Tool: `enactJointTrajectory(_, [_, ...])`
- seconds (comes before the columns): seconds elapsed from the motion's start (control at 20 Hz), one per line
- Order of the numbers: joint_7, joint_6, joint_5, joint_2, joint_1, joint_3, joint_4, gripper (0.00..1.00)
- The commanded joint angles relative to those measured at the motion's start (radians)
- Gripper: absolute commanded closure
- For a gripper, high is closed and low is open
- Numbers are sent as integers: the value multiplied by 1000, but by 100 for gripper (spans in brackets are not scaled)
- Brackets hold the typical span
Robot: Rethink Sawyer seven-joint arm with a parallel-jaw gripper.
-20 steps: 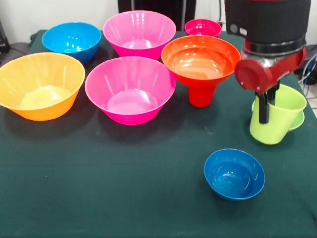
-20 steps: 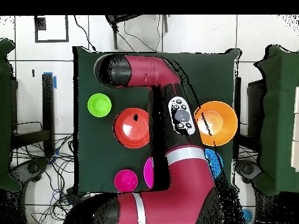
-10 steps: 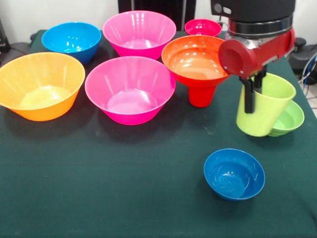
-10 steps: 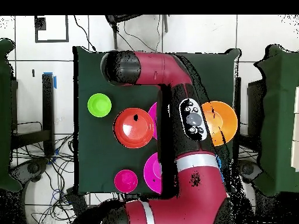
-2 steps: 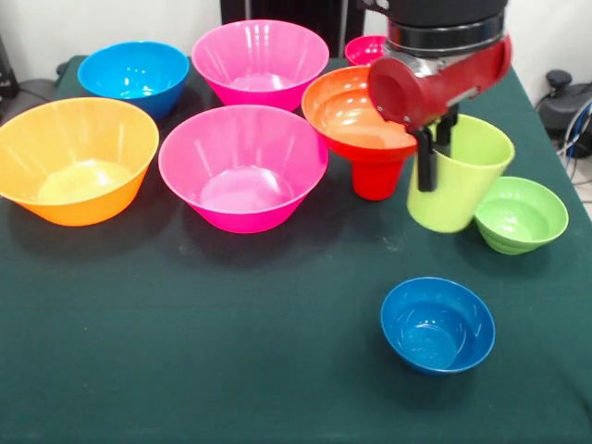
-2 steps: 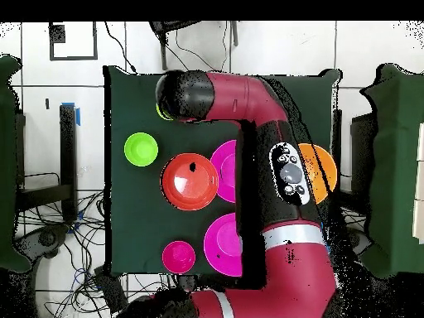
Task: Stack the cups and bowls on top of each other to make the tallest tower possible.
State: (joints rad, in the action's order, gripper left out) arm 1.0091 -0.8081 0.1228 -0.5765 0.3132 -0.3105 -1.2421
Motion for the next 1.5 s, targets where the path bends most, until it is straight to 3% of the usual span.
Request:
enactJointTrajectory(0.05, [-115,-133,63,-2,20,-68,-96,100])
enactJointTrajectory(0.9, [-146,-159,79,-8,52,-96,-103,100])
enactJointTrajectory(1.5, [-223,-257,105,-43,100,-106,-141,100])
